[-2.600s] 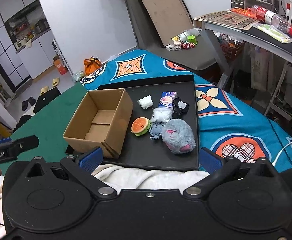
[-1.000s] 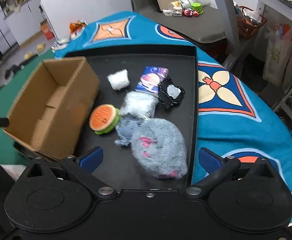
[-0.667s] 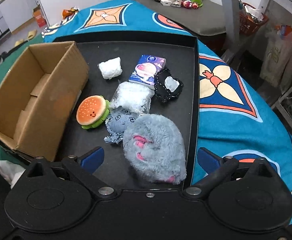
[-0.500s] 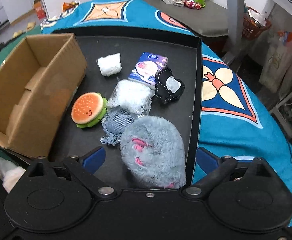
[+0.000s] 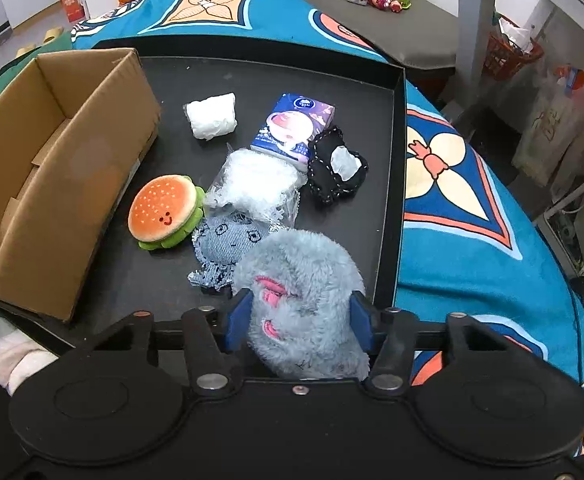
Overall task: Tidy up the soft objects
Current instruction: 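Move the right gripper down onto the grey fluffy plush, then close the right gripper on the grey fluffy plush and lift it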
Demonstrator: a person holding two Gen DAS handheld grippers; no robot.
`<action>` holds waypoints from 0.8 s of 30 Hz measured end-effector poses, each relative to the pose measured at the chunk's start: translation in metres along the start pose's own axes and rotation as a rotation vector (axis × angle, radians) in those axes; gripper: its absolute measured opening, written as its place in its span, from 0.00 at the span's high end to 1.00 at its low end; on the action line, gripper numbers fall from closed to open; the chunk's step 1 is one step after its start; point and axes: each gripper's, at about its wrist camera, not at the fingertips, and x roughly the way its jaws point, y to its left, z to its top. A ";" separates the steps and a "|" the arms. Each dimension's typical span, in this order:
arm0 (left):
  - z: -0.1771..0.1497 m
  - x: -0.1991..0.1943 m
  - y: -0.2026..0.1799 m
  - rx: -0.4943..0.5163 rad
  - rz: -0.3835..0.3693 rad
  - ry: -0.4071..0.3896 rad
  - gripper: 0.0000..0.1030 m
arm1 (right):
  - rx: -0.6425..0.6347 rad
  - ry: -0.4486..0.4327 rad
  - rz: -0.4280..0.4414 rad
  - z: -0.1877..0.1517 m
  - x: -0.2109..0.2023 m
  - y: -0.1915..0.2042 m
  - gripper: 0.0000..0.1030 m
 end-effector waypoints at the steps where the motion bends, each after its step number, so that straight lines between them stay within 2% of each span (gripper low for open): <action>1: 0.000 -0.001 0.000 -0.001 0.000 -0.003 0.88 | 0.002 -0.003 0.003 0.000 -0.002 0.000 0.53; 10: -0.003 -0.004 0.001 -0.012 -0.013 -0.009 0.89 | 0.001 -0.053 0.008 0.003 -0.020 0.002 0.58; 24: -0.009 -0.010 0.007 -0.028 -0.034 -0.028 0.89 | -0.026 -0.206 0.037 0.008 -0.066 0.016 0.59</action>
